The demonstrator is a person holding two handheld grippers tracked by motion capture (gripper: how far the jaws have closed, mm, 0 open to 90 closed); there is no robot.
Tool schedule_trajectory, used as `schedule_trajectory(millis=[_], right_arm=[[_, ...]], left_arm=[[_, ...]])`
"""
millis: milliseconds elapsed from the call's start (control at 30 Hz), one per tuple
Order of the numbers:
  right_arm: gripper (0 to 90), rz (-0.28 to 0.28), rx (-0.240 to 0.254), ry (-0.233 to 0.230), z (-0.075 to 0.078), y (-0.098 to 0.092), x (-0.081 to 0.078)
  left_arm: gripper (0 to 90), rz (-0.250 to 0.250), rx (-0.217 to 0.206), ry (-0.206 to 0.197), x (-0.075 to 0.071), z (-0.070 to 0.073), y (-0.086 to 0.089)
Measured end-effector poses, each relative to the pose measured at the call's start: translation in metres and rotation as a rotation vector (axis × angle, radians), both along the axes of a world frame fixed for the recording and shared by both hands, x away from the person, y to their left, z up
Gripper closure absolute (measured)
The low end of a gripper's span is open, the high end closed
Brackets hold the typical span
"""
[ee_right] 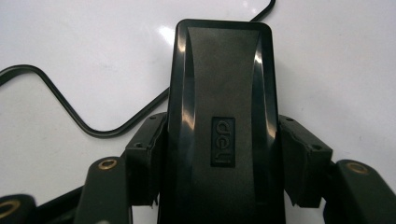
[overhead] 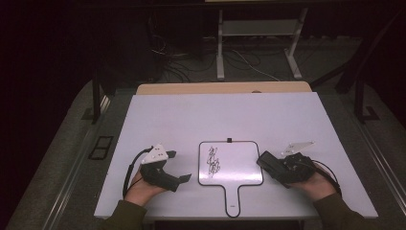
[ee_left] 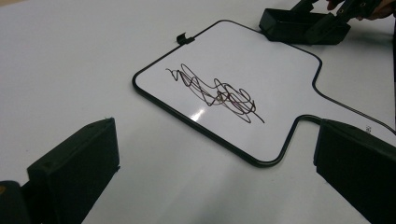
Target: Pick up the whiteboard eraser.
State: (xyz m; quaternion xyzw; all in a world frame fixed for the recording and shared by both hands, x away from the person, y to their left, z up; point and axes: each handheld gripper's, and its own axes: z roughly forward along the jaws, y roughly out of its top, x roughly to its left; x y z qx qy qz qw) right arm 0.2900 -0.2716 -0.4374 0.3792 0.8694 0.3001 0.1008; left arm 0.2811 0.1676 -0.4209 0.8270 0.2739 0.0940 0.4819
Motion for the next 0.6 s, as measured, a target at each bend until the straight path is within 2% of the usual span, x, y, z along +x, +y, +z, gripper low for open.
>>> schedule_trajectory(millis=[233,467,600], right_arm=[[38.8,0.004,0.001,-0.006,0.007,-0.001,0.002],[38.8,0.002,0.033,-0.003,0.012,-0.004,0.003],[38.8,0.022,0.038,0.006,0.014,-0.004,0.004]], left_arm=[[0.0,0.001,-0.006,-0.006,0.003,0.001,0.002],[0.0,-0.001,-0.006,0.001,0.004,0.0,0.002],[0.0,0.001,-0.01,0.001,0.004,0.0,0.001]])
